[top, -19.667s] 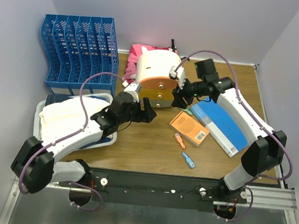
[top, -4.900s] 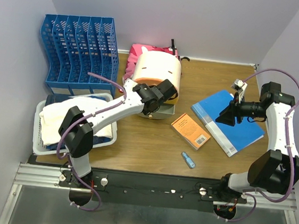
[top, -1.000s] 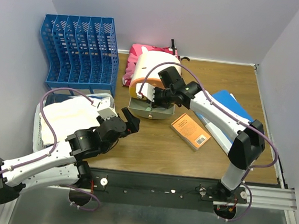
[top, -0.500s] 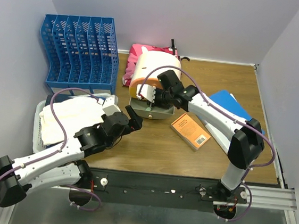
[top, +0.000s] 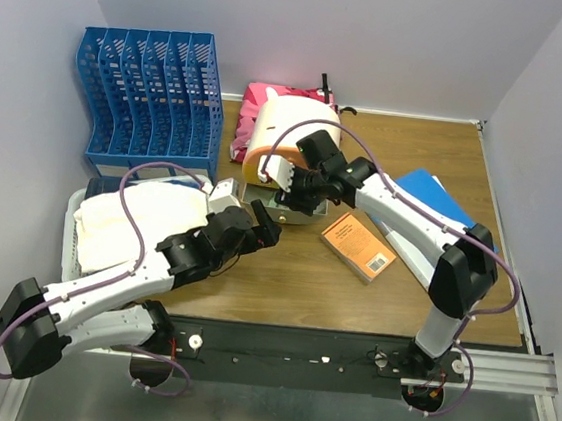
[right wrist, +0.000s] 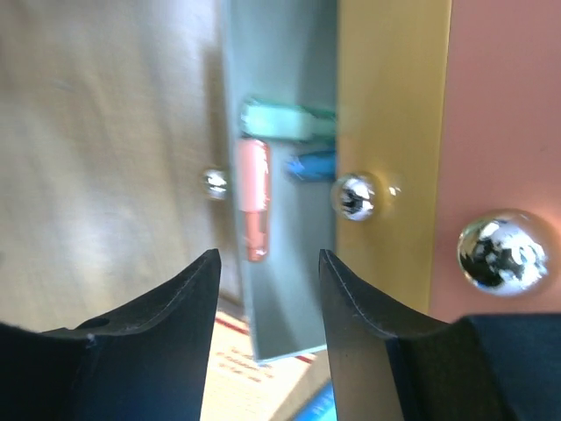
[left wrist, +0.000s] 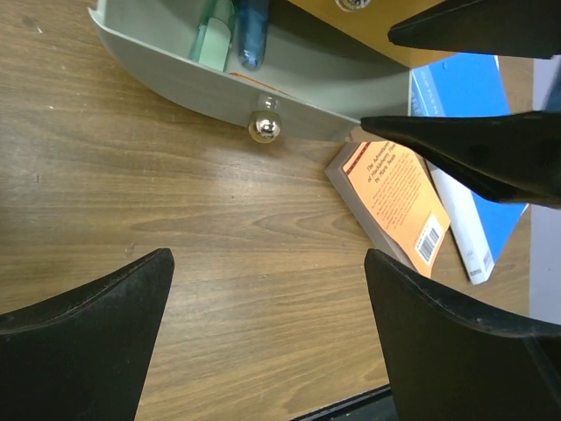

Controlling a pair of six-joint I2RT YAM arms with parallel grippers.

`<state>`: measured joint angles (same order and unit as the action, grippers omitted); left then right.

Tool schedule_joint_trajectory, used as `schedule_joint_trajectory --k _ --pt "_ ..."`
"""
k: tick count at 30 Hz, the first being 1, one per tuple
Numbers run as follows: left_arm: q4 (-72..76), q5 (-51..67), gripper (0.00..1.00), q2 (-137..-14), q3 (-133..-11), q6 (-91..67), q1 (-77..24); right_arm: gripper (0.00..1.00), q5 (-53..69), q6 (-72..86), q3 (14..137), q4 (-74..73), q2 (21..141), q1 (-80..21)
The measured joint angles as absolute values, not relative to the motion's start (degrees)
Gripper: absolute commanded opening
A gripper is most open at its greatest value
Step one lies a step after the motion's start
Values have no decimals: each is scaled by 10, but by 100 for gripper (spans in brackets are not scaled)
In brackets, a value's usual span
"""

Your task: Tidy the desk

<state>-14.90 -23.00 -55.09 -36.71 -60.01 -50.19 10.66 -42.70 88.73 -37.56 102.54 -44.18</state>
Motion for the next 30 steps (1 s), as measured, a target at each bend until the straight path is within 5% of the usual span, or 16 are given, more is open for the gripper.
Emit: schedule_joint_trajectory --k 8,11,15,18,22,30 --pt "-132 -200 89 -632 -381 -584 -496 43 249 -368 868 -444 924 -426" --pt "-126 -188 77 -670 -397 -578 -492 38 283 -363 836 -462 873 -408" --pt "-114 -173 30 -721 -420 -565 -481 37 320 -356 801 -479 839 -369" --pt "-116 -168 16 -766 -446 -565 -467 36 342 -345 784 -483 831 -333" --pt "-132 -170 7 -828 -488 -571 -447 36 366 -328 754 -484 804 -284" --pt "-152 -190 6 -892 -534 -590 -422 36 404 -300 704 -483 741 -198"
